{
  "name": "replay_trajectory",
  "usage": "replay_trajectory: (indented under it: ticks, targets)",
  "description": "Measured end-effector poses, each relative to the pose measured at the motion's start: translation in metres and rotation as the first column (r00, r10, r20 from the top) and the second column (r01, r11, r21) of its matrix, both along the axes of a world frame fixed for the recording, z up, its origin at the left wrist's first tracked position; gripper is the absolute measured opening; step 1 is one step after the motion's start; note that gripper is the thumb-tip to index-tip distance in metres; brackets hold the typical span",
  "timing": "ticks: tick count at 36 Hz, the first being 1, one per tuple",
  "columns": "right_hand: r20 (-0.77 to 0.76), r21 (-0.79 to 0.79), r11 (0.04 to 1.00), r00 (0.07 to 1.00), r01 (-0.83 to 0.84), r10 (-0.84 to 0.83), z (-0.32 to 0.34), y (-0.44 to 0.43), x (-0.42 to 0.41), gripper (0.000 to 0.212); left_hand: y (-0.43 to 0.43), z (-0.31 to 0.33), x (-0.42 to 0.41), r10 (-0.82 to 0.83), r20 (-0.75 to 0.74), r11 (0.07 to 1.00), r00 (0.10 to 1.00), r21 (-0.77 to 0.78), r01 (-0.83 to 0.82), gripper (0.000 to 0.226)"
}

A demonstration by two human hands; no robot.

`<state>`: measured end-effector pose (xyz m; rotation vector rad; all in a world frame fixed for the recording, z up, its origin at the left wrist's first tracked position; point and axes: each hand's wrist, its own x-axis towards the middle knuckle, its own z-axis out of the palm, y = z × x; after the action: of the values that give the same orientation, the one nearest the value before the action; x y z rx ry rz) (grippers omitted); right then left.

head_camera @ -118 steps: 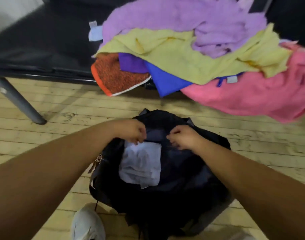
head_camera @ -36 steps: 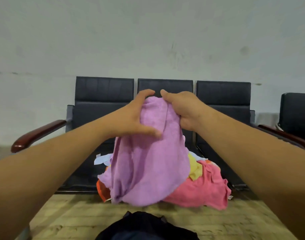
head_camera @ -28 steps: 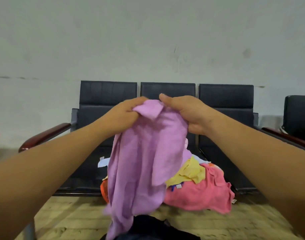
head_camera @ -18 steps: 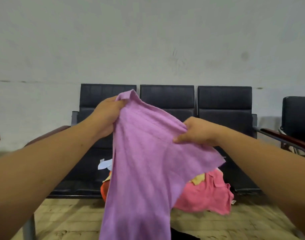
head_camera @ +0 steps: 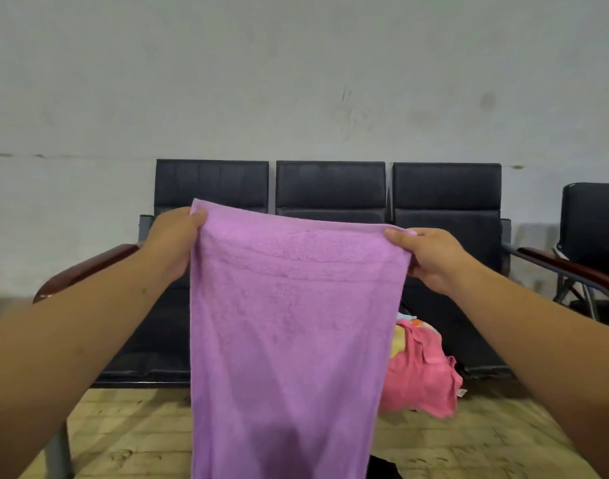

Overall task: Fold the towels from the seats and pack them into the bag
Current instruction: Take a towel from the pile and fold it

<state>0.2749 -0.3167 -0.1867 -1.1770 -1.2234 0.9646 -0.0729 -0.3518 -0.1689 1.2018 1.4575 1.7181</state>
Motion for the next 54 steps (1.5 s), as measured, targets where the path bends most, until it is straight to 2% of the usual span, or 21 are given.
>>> replay_trajectory:
  ticks: [3, 7, 8, 10, 13, 16, 20, 25, 29, 33, 35, 37, 40, 42, 44, 47, 51, 54]
  targets:
    - [-0.020, -0.022, 0.999, 0.999, -0.027, 0.026, -0.003, 0.001, -0.002, 0.016, 0.005, -0.006, 0.000, 0.042, -0.002, 0.999, 0.999, -0.008, -0.042, 0.014]
    - [0.174, -0.092, 0.993, 0.981, -0.072, 0.087, -0.017, 0.001, -0.002, 0.017, 0.011, -0.017, -0.007, 0.110, -0.018, 0.993, 0.994, -0.036, -0.111, 0.025]
    - [0.173, -0.098, 0.994, 0.982, -0.059, 0.075, -0.020, 0.002, -0.003, 0.015, 0.011, -0.020, -0.006, 0.127, -0.046, 0.991, 0.991, -0.046, -0.129, 0.028]
    - [0.061, -0.120, 0.991, 0.996, -0.056, 0.063, -0.024, 0.004, -0.007, 0.009, 0.012, -0.027, -0.001, 0.136, -0.109, 0.988, 0.985, -0.055, -0.143, 0.030]
    - [-0.060, -0.178, 0.970, 0.986, -0.167, 0.159, -0.024, 0.006, -0.025, 0.014, 0.014, -0.035, 0.014, 0.074, -0.202, 0.996, 0.977, -0.040, -0.083, 0.022]
    - [-0.030, -0.196, 0.941, 0.961, -0.275, 0.274, -0.021, 0.004, -0.049, 0.021, 0.015, -0.039, 0.036, 0.015, -0.327, 1.000, 0.945, -0.010, -0.020, 0.014]
    - [0.031, -0.152, 0.929, 0.937, -0.338, 0.347, -0.016, -0.001, -0.080, 0.008, 0.017, -0.045, 0.069, -0.019, -0.427, 1.000, 0.904, -0.004, 0.019, 0.017]
    - [0.195, -0.077, 0.961, 0.941, -0.266, 0.276, -0.018, -0.007, -0.092, 0.011, 0.015, -0.056, 0.091, -0.092, -0.469, 0.993, 0.878, 0.025, 0.117, 0.016]
    - [0.222, -0.075, 0.977, 0.952, -0.200, 0.211, -0.024, -0.013, -0.095, 0.012, 0.020, -0.068, 0.096, -0.115, -0.453, 0.989, 0.884, 0.034, 0.146, 0.013]
    - [0.241, -0.097, 0.990, 0.963, -0.099, 0.120, -0.028, -0.011, -0.095, 0.012, 0.028, -0.076, 0.094, 0.073, -0.425, 0.996, 0.902, 0.082, -0.042, 0.020]
    - [0.212, -0.119, 0.992, 0.975, -0.046, 0.071, -0.030, -0.006, -0.092, 0.017, 0.032, -0.077, 0.087, 0.192, -0.381, 0.981, 0.905, 0.102, -0.165, 0.022]
    - [0.193, -0.110, 0.994, 0.980, -0.017, 0.038, -0.032, -0.001, -0.090, 0.025, 0.035, -0.077, 0.083, 0.242, -0.375, 0.970, 0.895, 0.098, -0.221, 0.022]
    - [0.262, -0.099, 0.995, 0.964, -0.013, 0.039, -0.034, -0.002, -0.095, 0.030, 0.032, -0.078, 0.088, 0.117, -0.427, 0.993, 0.897, 0.075, -0.094, 0.024]
    - [0.248, -0.071, 0.997, 0.967, -0.035, 0.052, -0.038, -0.004, -0.103, 0.024, 0.027, -0.082, 0.097, 0.019, -0.514, 0.997, 0.858, 0.076, 0.023, 0.024]
    - [0.291, -0.026, 0.999, 0.956, -0.021, 0.028, -0.041, -0.004, -0.107, 0.015, 0.024, -0.085, 0.101, -0.005, -0.561, 0.993, 0.828, 0.097, 0.072, 0.021]
    - [0.322, -0.009, 1.000, 0.947, -0.010, 0.013, -0.043, -0.002, -0.106, 0.017, 0.023, -0.087, 0.101, -0.043, -0.567, 0.987, 0.823, 0.105, 0.124, 0.022]
    - [0.240, -0.046, 0.996, 0.967, -0.077, 0.086, -0.047, -0.004, -0.100, 0.010, 0.023, -0.090, 0.101, -0.095, -0.643, 0.978, 0.760, 0.082, 0.191, 0.016]
    - [0.163, -0.075, 0.990, 0.978, -0.117, 0.128, -0.049, -0.007, -0.101, 0.012, 0.026, -0.092, 0.102, -0.060, -0.632, 0.980, 0.772, 0.108, 0.165, 0.011]
